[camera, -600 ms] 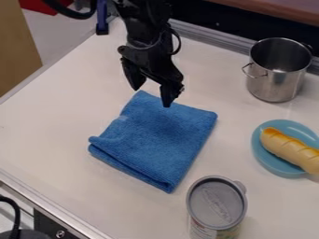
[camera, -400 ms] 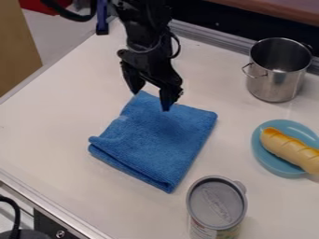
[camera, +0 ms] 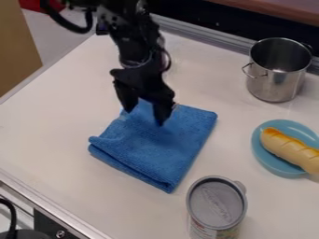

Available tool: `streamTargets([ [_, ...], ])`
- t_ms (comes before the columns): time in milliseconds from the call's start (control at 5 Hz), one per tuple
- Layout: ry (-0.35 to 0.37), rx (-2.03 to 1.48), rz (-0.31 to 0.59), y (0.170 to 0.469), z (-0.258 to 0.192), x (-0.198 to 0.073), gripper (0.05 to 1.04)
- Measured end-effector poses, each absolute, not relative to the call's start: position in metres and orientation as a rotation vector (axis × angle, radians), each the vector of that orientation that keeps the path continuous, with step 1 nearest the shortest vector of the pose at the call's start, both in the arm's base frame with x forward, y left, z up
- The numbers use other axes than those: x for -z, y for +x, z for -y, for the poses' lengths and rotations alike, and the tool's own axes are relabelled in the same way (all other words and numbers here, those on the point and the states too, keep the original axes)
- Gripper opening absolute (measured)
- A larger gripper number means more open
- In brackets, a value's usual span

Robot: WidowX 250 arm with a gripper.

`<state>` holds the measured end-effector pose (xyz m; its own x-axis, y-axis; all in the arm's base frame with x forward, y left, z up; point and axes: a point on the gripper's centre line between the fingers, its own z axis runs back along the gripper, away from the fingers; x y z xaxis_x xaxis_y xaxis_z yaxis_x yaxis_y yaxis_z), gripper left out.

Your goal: Moved the blue cloth to the top right side of the table

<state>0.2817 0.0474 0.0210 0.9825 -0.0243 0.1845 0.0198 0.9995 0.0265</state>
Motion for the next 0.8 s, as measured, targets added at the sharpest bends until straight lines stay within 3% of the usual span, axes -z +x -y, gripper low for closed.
streamTargets([
  [400, 0.028, 0.096, 0.138, 0.275, -0.047, -0.006, 0.395],
  [600, 0.029, 0.265, 0.080, 0.271, -0.042, 0.005, 0.188],
  [800, 0.020, 0.427, 0.037, 0.266, -0.036, 0.010, 0.059],
])
